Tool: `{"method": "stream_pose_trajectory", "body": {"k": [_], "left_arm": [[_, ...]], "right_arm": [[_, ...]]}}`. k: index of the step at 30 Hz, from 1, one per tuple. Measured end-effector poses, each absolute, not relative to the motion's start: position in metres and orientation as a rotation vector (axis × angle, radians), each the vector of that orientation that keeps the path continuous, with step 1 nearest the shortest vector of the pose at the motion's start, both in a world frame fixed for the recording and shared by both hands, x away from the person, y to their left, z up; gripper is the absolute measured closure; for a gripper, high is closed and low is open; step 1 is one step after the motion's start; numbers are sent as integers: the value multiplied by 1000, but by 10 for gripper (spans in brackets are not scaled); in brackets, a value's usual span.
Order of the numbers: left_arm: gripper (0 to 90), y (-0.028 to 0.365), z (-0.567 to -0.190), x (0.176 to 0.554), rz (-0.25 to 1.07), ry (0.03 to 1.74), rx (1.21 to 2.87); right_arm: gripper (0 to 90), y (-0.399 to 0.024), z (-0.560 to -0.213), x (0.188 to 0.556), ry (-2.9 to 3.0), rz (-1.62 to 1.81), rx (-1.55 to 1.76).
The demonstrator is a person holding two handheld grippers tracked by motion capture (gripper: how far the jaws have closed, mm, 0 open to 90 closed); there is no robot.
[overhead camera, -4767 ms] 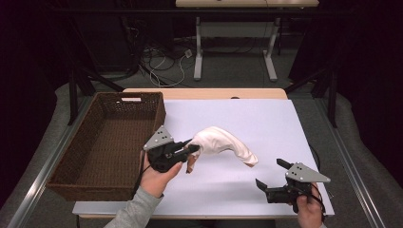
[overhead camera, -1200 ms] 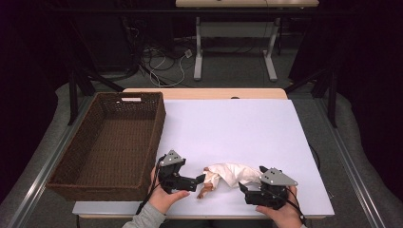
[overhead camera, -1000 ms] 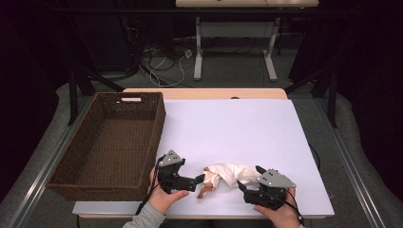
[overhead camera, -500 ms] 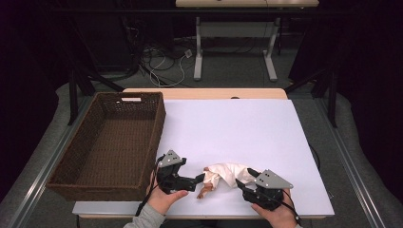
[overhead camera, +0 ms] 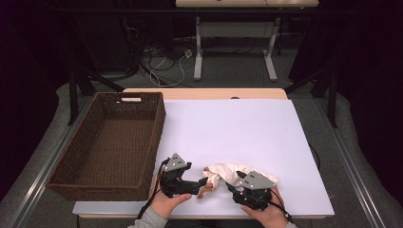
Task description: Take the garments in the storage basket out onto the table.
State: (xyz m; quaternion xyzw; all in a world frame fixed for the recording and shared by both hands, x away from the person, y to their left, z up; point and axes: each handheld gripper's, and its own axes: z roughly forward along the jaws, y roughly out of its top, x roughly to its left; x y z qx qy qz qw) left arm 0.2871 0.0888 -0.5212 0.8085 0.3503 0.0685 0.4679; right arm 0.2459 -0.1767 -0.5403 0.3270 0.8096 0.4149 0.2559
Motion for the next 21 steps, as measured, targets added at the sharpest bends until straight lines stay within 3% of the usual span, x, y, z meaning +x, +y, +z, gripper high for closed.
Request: {"method": "stream_pose_trajectory", "body": {"k": [8, 21], "left_arm": [[175, 86, -522, 285, 171, 854, 1995], [251, 84, -522, 281, 163, 841, 1995]], "right_arm": [[471, -162, -551, 256, 2240, 1013, 875], [801, -172, -546, 265, 2242, 1027, 983]]}}
